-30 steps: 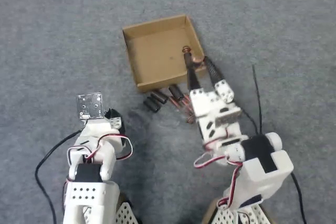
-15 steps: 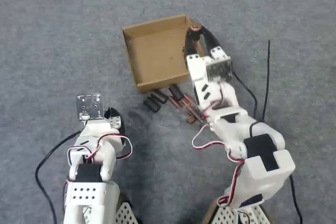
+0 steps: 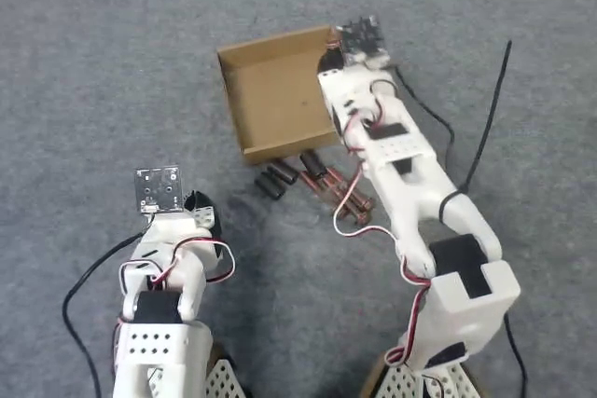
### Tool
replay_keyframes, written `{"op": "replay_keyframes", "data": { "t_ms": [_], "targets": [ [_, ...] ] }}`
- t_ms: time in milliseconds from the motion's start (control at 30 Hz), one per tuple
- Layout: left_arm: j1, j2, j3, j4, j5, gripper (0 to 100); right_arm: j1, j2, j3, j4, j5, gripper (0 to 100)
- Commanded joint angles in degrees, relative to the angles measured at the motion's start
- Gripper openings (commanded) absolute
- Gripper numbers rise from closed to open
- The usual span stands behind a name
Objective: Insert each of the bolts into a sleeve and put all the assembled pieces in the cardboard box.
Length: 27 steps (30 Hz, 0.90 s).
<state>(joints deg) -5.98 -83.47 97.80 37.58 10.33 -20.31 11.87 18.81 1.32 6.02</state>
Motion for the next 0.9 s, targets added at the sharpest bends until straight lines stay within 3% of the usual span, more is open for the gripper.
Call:
{"op": "replay_keyframes", "data": {
  "t_ms": [0,367,533,867],
  "targets": [
    [-0.1,0.6,-0.8,-1.8,-0.9,1,-2.8,-2.1,-9.3,10.9,-0.3,0.6],
    [-1.3,0.5,-0.8,-1.8,-1.2,1,-5.3,6.5,-28.0,31.3,-0.2,0.9],
    [-1.6,0.5,-0.8,-1.8,-7.3,1,-4.9,13.6,-38.8,43.2,-0.2,0.9],
    [-1.6,0.5,-0.8,-1.8,-7.8,1,-3.5,24.9,-51.4,46.4,-0.2,0.9]
  ]
}}
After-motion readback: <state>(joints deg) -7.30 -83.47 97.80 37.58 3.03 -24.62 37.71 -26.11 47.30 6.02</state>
